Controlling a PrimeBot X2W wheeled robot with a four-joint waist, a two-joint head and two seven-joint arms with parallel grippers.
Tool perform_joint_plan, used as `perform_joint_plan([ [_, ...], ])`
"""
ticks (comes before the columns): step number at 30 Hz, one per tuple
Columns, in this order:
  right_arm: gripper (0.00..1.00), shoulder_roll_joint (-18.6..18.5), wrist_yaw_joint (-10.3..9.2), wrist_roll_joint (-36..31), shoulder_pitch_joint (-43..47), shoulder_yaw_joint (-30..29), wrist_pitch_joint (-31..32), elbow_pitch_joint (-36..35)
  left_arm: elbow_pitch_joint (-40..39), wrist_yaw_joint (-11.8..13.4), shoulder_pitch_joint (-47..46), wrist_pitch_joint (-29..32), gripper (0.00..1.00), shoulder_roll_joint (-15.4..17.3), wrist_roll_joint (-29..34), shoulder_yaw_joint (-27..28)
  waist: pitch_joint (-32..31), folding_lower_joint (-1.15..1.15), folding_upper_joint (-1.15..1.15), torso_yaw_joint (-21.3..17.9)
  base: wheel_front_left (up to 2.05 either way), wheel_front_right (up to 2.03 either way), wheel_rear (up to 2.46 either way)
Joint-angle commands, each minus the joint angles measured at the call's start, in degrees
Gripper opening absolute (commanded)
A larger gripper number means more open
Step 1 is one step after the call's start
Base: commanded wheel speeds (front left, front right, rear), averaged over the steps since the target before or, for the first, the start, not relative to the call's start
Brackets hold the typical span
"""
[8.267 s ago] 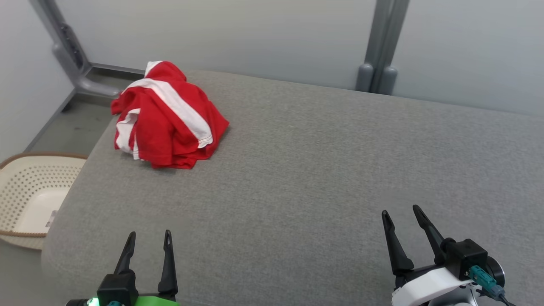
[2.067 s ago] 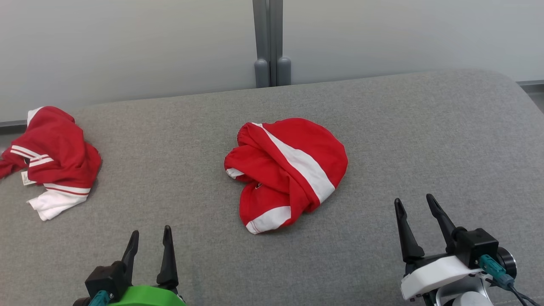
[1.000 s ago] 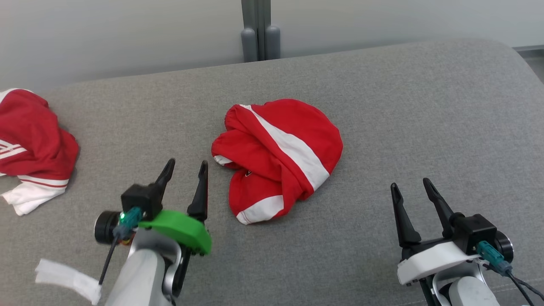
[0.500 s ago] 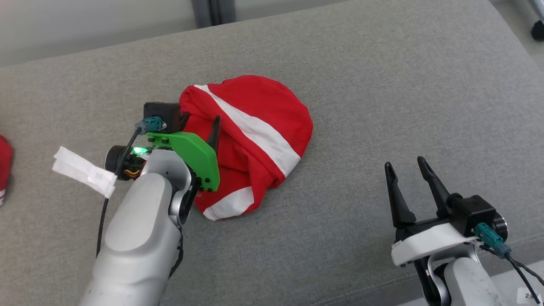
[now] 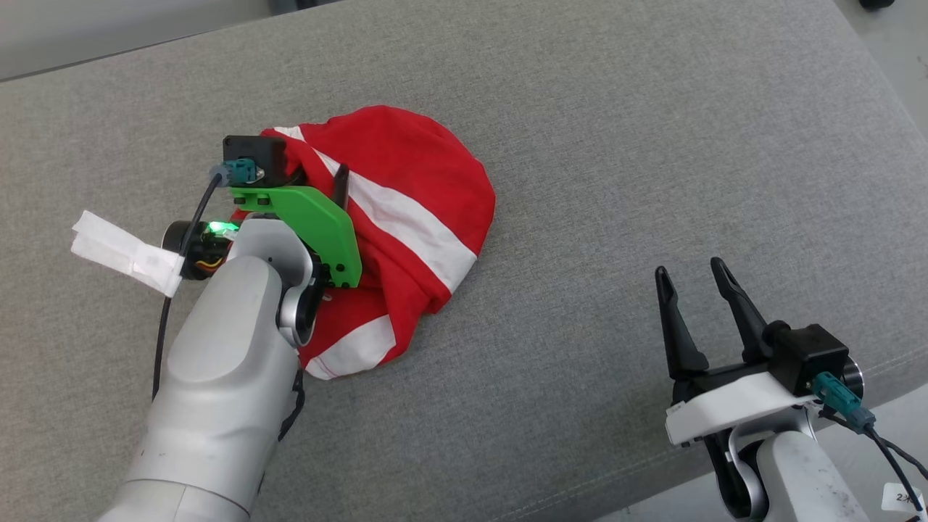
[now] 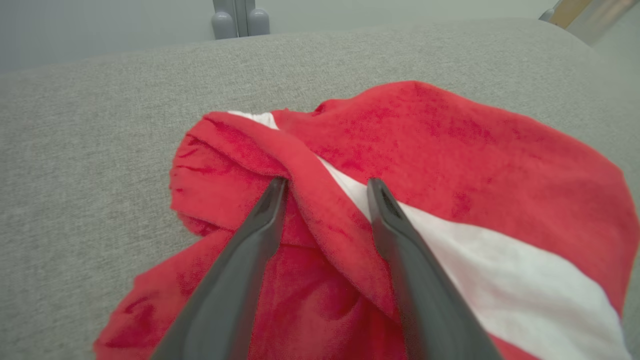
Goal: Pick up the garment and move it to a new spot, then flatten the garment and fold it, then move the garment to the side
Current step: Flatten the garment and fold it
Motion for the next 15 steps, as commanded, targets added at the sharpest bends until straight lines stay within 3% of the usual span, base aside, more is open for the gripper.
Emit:
perform_joint_plan([
  [1, 1.00, -0.1, 0.00, 0.2, -0.6, -0.2, -0.2, -0.1, 0.1, -0.1, -0.8, -0.9, 0.00, 0.2, -0.4, -0.5, -0.1, 0.00, 0.00, 0.1, 0.00, 0.00, 0.00],
  [8, 1.00, -0.1, 0.00, -0.4, 0.1, -1.1, -0.2, 0.1, -0.6, 0.0, -1.3, -5.5, 0.00, 0.2, -2.2, -2.1, -1.7, 0.00, 0.00, 1.7, 0.00, 0.00, 0.00],
  [15, 1.00, -0.1, 0.00, -1.3, 1.4, -2.4, -0.2, 0.4, -7.2, 0.1, 2.5, -13.5, 0.00, 0.2, -4.9, -3.4, -4.7, 0.00, 0.00, 5.3, 0.00, 0.00, 0.00],
])
